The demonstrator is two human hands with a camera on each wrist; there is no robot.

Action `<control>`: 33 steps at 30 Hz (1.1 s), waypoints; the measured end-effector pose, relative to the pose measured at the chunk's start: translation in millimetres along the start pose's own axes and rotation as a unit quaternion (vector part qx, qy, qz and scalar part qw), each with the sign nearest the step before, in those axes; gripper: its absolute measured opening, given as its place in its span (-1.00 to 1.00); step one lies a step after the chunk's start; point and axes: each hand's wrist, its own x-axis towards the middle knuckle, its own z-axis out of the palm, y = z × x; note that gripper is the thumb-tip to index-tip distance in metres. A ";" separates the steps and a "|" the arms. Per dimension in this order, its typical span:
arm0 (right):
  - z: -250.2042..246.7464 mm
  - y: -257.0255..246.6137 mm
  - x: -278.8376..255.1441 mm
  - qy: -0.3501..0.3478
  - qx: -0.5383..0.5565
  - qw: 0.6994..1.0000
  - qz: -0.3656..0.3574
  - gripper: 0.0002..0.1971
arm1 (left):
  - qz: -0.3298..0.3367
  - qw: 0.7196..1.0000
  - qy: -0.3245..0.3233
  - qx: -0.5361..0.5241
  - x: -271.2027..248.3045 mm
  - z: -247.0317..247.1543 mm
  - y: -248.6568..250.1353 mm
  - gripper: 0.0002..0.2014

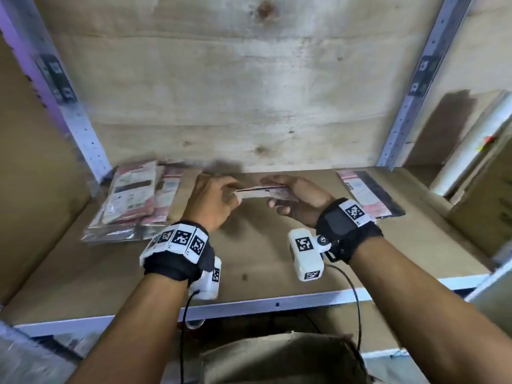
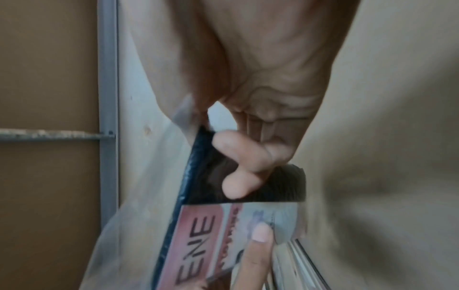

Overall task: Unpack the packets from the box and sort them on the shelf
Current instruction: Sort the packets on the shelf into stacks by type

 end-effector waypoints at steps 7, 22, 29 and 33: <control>-66.5 -15.8 -39.7 0.021 0.068 0.996 -0.060 -0.56 | 0.038 0.981 0.055 -0.184 1.4 31.5 54.5 -0.76; -113.2 21.1 -39.5 0.050 -0.208 0.975 -0.067 -0.88 | -0.196 0.851 -0.081 -0.480 18.7 95.2 54.9 -0.74; -122.9 18.6 -40.5 0.022 -0.273 0.962 -0.001 -0.70 | -0.240 0.839 0.056 -0.485 40.2 90.1 27.3 -0.54; -130.0 17.2 -44.0 -0.012 -0.317 0.948 0.024 -0.72 | -0.173 0.903 0.040 -0.390 40.7 75.9 3.6 -0.66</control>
